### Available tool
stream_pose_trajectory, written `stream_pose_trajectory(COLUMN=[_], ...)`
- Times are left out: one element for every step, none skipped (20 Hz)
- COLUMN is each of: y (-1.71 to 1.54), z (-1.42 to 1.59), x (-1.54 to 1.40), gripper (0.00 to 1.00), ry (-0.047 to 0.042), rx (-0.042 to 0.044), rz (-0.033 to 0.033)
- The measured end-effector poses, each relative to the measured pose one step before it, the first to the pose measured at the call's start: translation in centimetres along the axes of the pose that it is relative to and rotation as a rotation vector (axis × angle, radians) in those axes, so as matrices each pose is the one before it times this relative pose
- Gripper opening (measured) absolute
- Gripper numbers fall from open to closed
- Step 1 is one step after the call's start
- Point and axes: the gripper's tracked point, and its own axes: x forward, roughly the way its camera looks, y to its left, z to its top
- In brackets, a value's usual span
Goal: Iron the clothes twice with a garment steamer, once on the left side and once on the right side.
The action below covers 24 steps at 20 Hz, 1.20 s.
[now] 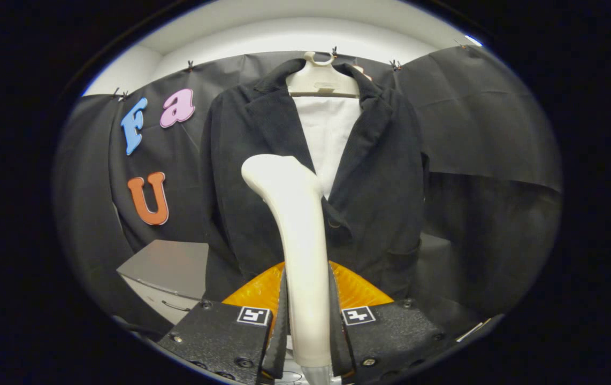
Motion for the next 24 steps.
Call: stream_pose_trajectory(y=[-0.063, 0.082, -0.019, 0.037, -0.052, 0.060, 0.000, -0.008, -0.035, -0.138, -0.277, -0.300, -0.166, -0.274, -0.163, -0.165, -0.195, -0.060, -0.220, -0.004, -0.128, 0.006, 0.097, 0.193], z=[-0.449, -0.381, -0.598, -0.554, -0.567, -0.568, -0.727, -0.712, -0.808, -0.669, -0.781, -0.713, -0.761, -0.826, -0.719, -0.692, -0.755, -0.551, -0.690, -0.614, -0.768, -0.594, -0.649, -0.549], x=[-0.094, -0.104, -0.017, -0.027, 0.029, 0.005, 0.146, 0.087, 0.172, 0.190, 0.153, 0.175, 0.124, 0.137, 0.090, 0.166, 0.187, 0.168, 0.212, 0.132, 0.201, 0.165, 0.148, 0.071], gripper=[0.36, 0.36, 0.36, 0.36, 0.36, 0.36, 0.36, 0.36, 0.36, 0.36, 0.36, 0.36, 0.36, 0.36, 0.36, 0.36, 0.36, 0.36, 0.36, 0.36, 0.36, 0.36, 0.36, 0.36], ry=[0.00348, 0.00517, 0.00561, 0.00744, 0.00842, 0.00936, 0.01224, 0.01680, 0.01430, 0.01178, 0.01035, 0.01007, 0.01065, 0.01209, 0.01184, 0.00908, 0.00868, 0.00733, 0.00594, 0.00607, 0.00762, 0.00955, 0.00982, 0.00766], rx=[-0.00516, -0.00544, -0.00320, -0.00260, -0.00120, 0.00033, -0.00227, 0.00263, 0.00576, 0.00173, 0.00085, 0.00190, 0.00269, 0.00260, 0.00379, 0.00201, -0.00045, -0.00214, -0.00453, -0.00421, -0.00553, -0.00453, -0.00647, -0.00659], rz=[-0.00135, -0.00061, -0.00016, -0.00074, -0.00130, -0.00152, -0.00057, -0.00108, -0.00047, -0.00392, -0.00611, -0.00456, -0.00483, -0.00401, -0.00336, -0.00211, -0.00129, -0.00273, -0.00299, -0.00106, -0.00041, -0.00264, -0.00138, -0.00188])
